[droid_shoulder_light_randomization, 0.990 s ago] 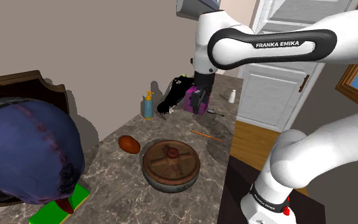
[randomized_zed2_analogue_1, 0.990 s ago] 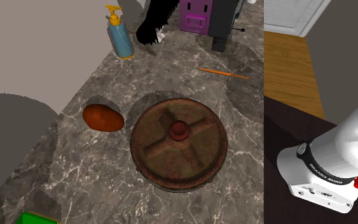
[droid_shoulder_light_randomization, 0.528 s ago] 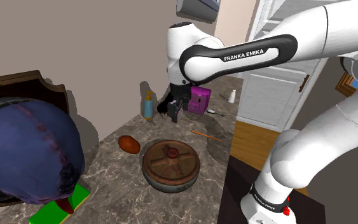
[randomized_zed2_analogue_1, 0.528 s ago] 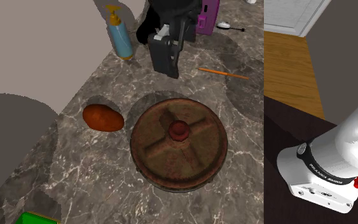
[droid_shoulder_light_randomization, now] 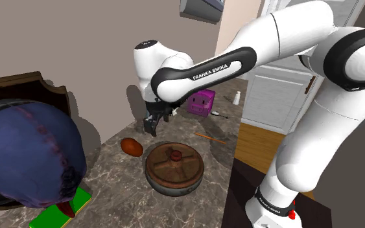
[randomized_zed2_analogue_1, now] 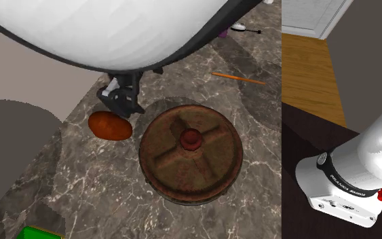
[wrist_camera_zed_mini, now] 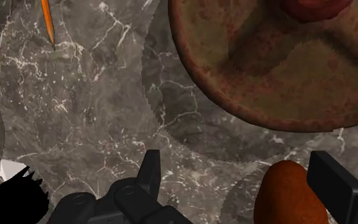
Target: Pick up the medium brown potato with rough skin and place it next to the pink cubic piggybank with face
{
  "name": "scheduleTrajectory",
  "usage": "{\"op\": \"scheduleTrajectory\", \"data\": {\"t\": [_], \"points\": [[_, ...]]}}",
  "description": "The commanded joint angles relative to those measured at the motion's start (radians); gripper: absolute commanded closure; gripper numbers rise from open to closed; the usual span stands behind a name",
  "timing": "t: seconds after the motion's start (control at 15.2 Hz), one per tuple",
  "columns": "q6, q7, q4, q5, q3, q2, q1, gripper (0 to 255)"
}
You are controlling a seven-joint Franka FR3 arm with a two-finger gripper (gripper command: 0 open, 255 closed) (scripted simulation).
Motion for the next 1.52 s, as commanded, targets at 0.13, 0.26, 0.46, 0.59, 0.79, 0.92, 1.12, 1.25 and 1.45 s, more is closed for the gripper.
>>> {"op": "scheduleTrajectory", "data": {"t": [0.13, 0.26, 0.46, 0.59, 0.79, 0.92, 1.12, 1.25, 1.45], "points": [[0.006, 0.09, 0.112, -0.092, 0.035, 0.164, 0.022, 0], [-0.002, 0.132, 0.18, -0.141, 0.044, 0.251, 0.043, 0], [-0.023, 0.186, 0.292, -0.212, 0.046, 0.382, 0.084, 0], [-0.043, 0.214, 0.374, -0.254, 0.041, 0.469, 0.117, 0], [-0.008, 0.22, 0.349, -0.264, 0.033, 0.479, 0.113, 0], [0.014, 0.225, 0.333, -0.271, 0.029, 0.486, 0.11, 0], [0.043, 0.231, 0.315, -0.282, 0.023, 0.497, 0.106, 0], [0.043, 0.231, 0.315, -0.282, 0.023, 0.497, 0.106, 0], [0.043, 0.231, 0.315, -0.282, 0.023, 0.497, 0.106, 0]]}}
